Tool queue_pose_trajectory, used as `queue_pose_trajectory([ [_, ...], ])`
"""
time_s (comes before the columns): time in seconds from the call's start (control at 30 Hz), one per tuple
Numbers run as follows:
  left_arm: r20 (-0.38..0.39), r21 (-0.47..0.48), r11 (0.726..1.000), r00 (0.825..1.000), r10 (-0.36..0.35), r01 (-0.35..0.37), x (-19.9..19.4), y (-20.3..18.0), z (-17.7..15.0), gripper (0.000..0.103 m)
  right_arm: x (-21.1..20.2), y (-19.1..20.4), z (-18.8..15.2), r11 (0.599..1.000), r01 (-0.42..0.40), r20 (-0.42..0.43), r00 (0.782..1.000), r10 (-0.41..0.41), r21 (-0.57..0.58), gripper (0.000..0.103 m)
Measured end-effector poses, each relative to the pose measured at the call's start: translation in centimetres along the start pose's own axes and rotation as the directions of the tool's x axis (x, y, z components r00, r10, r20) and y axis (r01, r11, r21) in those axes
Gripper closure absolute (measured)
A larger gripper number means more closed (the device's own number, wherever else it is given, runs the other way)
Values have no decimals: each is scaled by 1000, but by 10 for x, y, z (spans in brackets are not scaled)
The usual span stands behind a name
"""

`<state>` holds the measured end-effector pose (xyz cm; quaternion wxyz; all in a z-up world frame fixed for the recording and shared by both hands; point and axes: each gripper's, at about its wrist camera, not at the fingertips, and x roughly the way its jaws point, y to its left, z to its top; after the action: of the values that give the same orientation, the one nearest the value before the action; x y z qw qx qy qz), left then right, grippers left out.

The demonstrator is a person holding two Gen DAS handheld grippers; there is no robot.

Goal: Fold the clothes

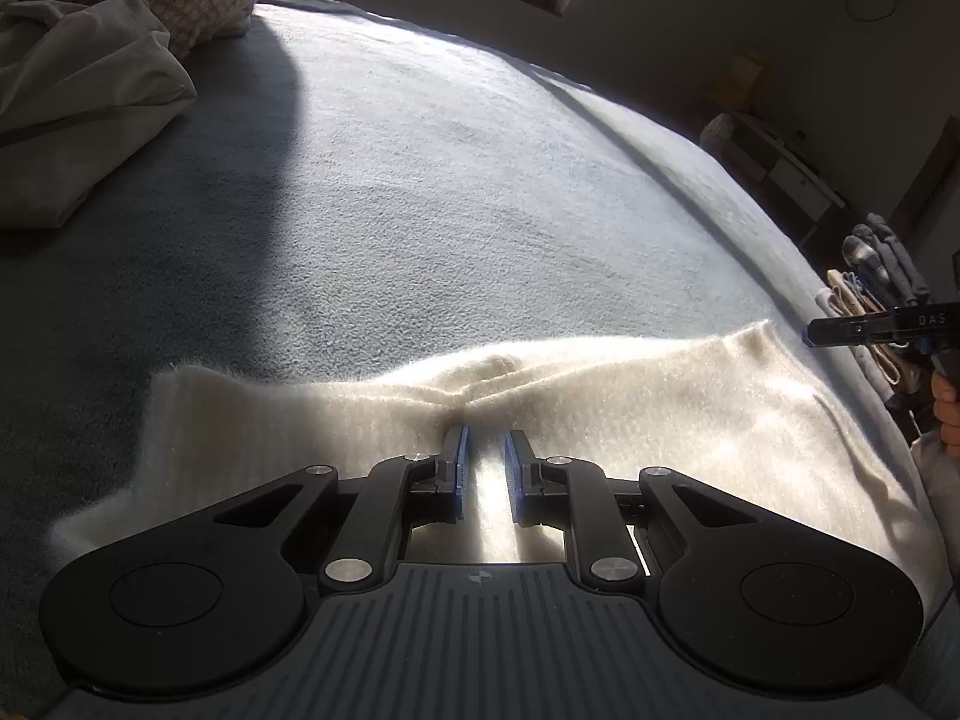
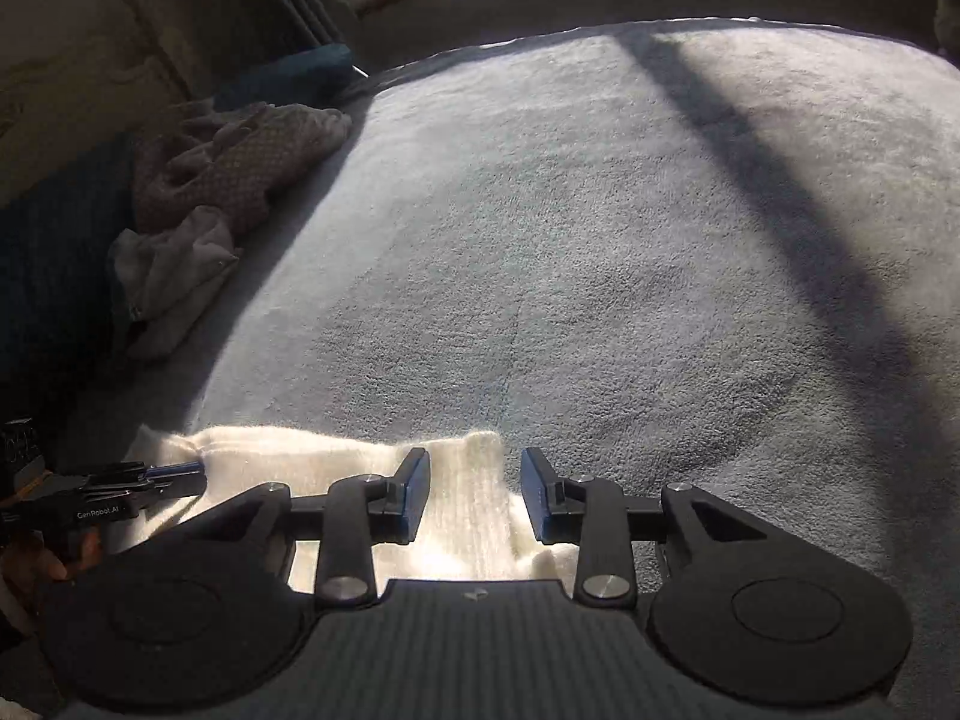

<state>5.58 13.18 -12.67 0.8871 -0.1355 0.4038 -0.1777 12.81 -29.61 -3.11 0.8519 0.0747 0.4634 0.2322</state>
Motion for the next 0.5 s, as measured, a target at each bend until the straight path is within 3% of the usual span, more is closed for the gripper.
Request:
queue_pose_trajectory([
  [0.13, 3, -1, 1000, 1000, 1, -1, 0, 0, 0, 87, 11, 14, -15, 997, 34, -1, 999, -34, -76, 73],
  [0.2, 6, -5, 1000, 1000, 0, 0, 0, 0, -1, 87, 15, 15, -20, 996, 54, 10, 999, -54, -75, 97],
  [0.33, 12, -7, 1000, 1000, -1, 1, 0, 0, 0, 87, 7, 7, -28, 994, 107, 73, 992, -107, 15, 100],
  [0.5, 20, 16, 1000, 1000, 3, -3, 2, -5, 3, 87, -7, -7, -39, 986, 111, 110, 986, -125, 121, 100],
])
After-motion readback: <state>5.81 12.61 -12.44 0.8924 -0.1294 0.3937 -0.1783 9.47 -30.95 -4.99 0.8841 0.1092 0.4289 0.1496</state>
